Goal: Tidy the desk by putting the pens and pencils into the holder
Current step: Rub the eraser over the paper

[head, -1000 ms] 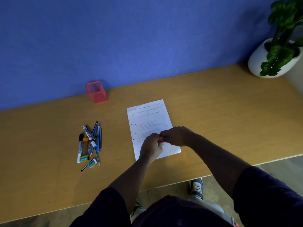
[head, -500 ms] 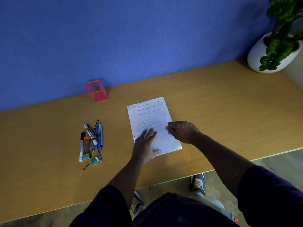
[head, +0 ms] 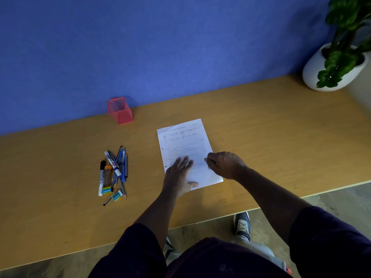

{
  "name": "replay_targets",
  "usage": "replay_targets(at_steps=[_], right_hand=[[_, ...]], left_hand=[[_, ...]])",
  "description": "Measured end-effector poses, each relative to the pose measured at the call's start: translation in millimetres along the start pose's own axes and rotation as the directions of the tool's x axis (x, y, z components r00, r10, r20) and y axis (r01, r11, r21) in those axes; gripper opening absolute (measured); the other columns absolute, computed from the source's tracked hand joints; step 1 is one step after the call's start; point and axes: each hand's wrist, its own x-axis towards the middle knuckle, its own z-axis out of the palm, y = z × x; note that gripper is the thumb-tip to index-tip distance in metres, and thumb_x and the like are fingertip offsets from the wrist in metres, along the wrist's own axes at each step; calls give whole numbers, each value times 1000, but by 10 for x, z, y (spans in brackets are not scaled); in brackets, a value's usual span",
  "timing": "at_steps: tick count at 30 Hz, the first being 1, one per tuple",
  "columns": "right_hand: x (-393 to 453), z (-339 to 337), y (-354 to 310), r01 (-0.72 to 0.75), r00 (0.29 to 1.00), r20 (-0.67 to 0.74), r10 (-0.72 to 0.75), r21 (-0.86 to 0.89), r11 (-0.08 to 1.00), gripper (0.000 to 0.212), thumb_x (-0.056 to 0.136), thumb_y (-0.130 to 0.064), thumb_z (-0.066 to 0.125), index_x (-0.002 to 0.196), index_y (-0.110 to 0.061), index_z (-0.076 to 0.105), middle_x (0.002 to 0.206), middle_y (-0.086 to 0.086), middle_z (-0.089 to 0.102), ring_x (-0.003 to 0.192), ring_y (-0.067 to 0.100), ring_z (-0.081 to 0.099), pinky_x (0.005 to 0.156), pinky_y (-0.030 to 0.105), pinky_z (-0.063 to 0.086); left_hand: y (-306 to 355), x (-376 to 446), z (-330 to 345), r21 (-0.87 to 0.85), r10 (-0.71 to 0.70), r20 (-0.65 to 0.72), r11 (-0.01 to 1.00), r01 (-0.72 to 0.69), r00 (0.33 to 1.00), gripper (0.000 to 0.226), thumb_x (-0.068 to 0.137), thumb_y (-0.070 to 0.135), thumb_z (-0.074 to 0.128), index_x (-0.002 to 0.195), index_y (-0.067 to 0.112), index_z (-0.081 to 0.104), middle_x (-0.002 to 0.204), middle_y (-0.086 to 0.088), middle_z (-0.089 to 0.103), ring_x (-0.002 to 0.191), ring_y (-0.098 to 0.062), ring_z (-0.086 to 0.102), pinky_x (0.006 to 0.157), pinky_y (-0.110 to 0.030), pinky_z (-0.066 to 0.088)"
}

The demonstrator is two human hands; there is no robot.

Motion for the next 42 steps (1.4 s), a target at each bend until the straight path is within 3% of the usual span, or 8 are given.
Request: replay_targets(at_steps=[6, 9, 13, 17, 23, 31, 35, 42], right_hand=[[2, -28, -23, -6, 1000, -6, 6, -11, 1000, 38, 105, -38, 33, 90, -13, 57, 75, 4, 70, 56, 22, 61, 53, 35, 53], [8, -20, -58, -8, 1000, 5, 8, 5, 1000, 39, 105, -40, 31, 92, -14, 57, 77, 3, 70, 59, 23, 63, 55, 36, 55], [0, 31, -105, 10, 1000, -9, -10, -32, 999, 37, 105, -40, 32, 93, -15, 58, 74, 2, 69, 58, 24, 64, 51, 31, 50], [-18, 80, -153, 31, 999, -37, -32, -51, 998, 34, 104, -36, 37, 94, -15, 60, 72, 5, 67, 56, 25, 61, 49, 26, 34], [-17, 91, -186, -15, 1000, -25, 14, -13, 1000, 42, 107, -41, 25, 101, -16, 58, 81, 3, 67, 61, 21, 61, 52, 32, 49], [-12, 107, -126, 48, 999, 11, -49, 108, 993, 38, 107, -37, 29, 98, -15, 58, 73, 1, 61, 55, 18, 56, 50, 32, 45], [62, 58, -59, -127, 980, 181, 87, 227, 965, 39, 106, -39, 30, 104, -14, 61, 87, 7, 68, 69, 22, 62, 64, 38, 54], [196, -20, -28, -189, 967, 246, 69, 509, 840, 36, 106, -44, 30, 87, -28, 55, 77, -12, 66, 66, 3, 66, 49, 16, 46]], left_hand=[[10, 5, -31, 18, 19, -14, 1000, -19, 1000, 100, 79, 66, 69, 158, 27, 22, 168, 3, 15, 154, -25, 14, 119, -52, 26], [47, -2, -39, -29, 39, -129, 999, -43, 991, 89, 79, 63, 72, 152, 24, 38, 162, 2, 34, 148, -22, 32, 115, -46, 35], [186, 26, -72, -163, -10, -236, 986, -29, 972, 62, 81, 58, 73, 132, 23, 62, 134, 4, 64, 123, -18, 57, 101, -35, 47], [345, 44, -129, -367, -80, -285, 930, -31, 955, 39, 81, 48, 78, 109, 21, 74, 107, 7, 73, 98, -13, 64, 87, -33, 55], [448, 75, -163, -492, -143, -296, 870, -22, 944, 22, 80, 32, 82, 93, 15, 75, 90, 4, 73, 75, -8, 62, 69, -26, 55], [421, 107, -177, -510, -125, -263, 860, -28, 957, 23, 79, 37, 83, 90, 17, 77, 87, 5, 74, 74, -10, 65, 66, -23, 52], [401, 132, -236, -549, -89, -233, 834, -55, 968, 26, 81, 37, 83, 95, 16, 79, 92, 4, 77, 77, -11, 68, 72, -24, 55], [300, 203, -345, -600, -125, -133, 800, 21, 983, 23, 81, 33, 83, 100, 20, 80, 101, 4, 78, 86, -11, 68, 77, -26, 56]])
